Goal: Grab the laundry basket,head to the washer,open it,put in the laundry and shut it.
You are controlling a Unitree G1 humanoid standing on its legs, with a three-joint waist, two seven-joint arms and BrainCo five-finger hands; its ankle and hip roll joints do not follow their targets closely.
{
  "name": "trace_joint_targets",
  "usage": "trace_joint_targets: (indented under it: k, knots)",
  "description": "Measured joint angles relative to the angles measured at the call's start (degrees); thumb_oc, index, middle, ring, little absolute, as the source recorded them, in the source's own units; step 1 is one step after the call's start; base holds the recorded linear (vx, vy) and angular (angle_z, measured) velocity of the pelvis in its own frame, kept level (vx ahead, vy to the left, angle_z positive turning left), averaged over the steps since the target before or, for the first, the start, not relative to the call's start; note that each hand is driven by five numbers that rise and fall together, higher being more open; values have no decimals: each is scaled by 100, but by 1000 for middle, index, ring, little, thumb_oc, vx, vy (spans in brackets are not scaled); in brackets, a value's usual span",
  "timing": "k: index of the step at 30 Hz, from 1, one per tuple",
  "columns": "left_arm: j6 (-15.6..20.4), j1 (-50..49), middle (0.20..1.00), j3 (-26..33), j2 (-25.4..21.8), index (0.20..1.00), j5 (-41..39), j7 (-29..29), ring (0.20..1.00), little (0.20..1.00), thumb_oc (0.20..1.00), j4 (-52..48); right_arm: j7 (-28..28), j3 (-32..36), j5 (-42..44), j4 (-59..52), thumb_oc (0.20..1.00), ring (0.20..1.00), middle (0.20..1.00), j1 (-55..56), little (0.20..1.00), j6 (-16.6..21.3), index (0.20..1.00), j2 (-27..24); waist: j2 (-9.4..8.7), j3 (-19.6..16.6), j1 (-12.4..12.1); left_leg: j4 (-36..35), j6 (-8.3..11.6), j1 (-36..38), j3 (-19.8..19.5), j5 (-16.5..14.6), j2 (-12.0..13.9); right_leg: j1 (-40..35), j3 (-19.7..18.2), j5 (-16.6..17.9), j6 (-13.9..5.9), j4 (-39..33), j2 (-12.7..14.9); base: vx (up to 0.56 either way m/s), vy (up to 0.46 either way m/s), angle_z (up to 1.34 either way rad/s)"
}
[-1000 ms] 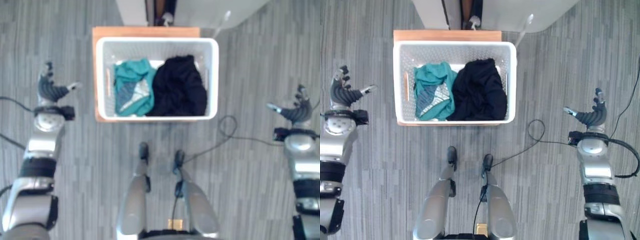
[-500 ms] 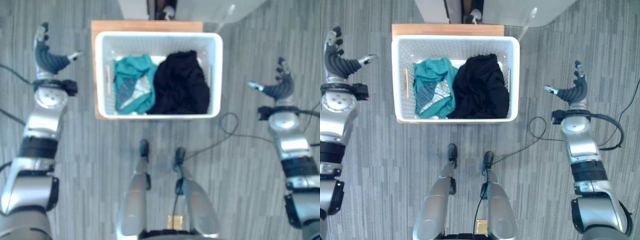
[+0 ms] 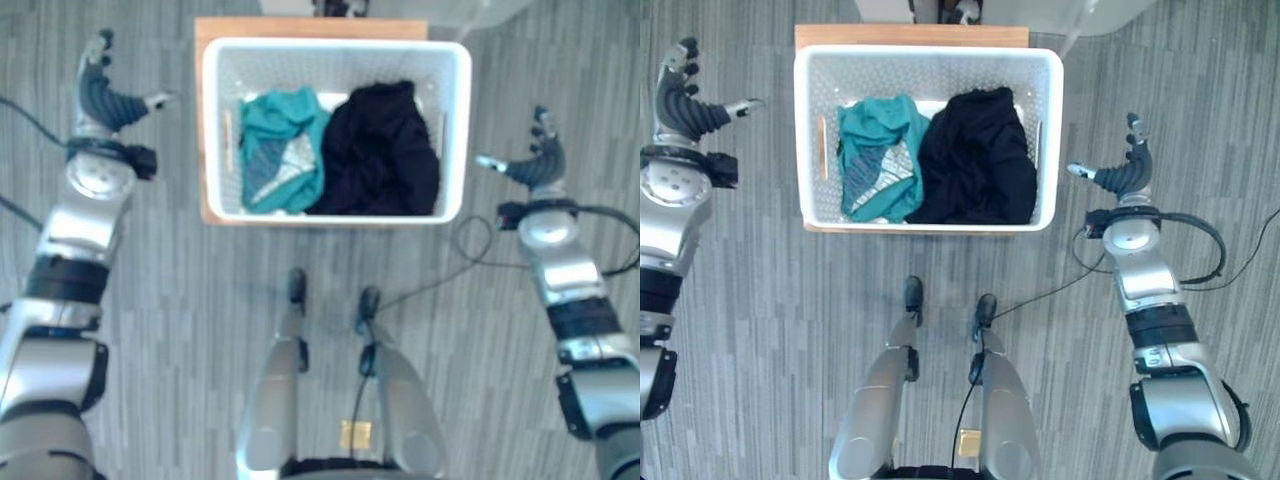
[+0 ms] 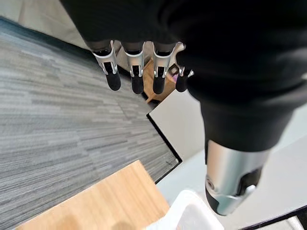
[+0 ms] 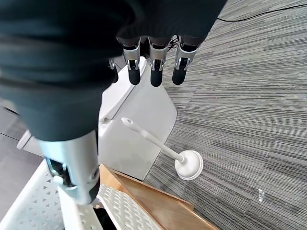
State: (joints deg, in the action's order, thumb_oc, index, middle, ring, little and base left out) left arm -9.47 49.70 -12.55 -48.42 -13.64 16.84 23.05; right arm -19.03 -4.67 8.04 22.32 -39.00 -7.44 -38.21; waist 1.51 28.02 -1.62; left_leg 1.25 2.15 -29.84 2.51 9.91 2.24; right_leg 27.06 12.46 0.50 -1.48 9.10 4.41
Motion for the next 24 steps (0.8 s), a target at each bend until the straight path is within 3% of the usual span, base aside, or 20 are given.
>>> trace_joint_targets:
  k: [4,8,10,14,24]
  knots:
    - [-56,47,1000,-282,-5,1000,-414,-225,1000,1000,1000,-27,7,0,-9,51,1000,1000,1000,16,1000,-40,1000,-1,9,-3,-5,-1,-7,-8,-1,23,-17,100,2,-88,2,195,44,-7,-2,1]
    - [-93,380,1000,-1067,-115,1000,-1347,-473,1000,1000,1000,-192,32,-31,-16,182,1000,1000,1000,108,1000,-158,1000,0,49,-6,-35,-1,-15,-7,-15,41,-25,119,19,-121,5,275,62,-10,-9,2]
    - [-20,655,1000,-1801,-626,1000,-1782,-493,1000,1000,1000,-679,39,-74,-15,240,1000,1000,1000,162,1000,-161,1000,-13,85,1,-31,0,-18,-7,-19,49,-29,121,24,-121,4,290,66,0,0,0]
    - [148,692,1000,-1843,-778,1000,-1993,-496,1000,1000,1000,-1018,53,-90,-16,239,1000,1000,1000,259,1000,-160,1000,-10,239,-8,-41,5,-19,28,-12,50,-47,120,16,-147,-5,360,92,0,0,0]
    - [157,691,1000,-1864,-579,1000,-1842,-601,1000,1000,1000,-974,57,-81,-27,126,1000,1000,1000,432,1000,-92,1000,-18,292,-12,-33,32,-22,-4,8,58,-94,417,-35,-395,25,922,199,-3,-2,1]
